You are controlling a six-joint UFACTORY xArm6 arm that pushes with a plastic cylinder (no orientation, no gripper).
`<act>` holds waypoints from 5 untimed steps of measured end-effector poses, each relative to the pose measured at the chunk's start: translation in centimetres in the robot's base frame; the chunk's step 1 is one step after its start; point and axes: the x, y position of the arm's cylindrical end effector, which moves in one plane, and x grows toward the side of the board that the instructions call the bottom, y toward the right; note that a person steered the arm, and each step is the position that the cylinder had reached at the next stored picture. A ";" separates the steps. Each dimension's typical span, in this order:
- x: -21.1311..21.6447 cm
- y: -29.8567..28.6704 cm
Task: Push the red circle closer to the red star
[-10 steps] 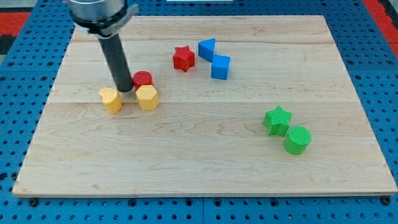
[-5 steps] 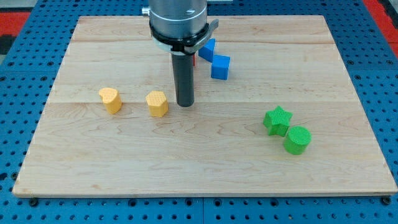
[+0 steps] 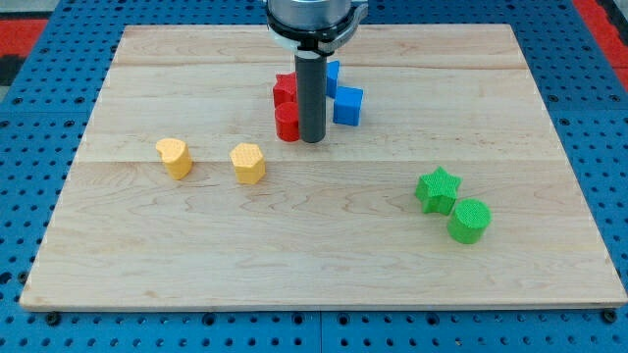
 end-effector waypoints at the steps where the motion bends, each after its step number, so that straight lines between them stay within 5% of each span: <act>1: 0.0 -0.1; 5: 1.5 -1.5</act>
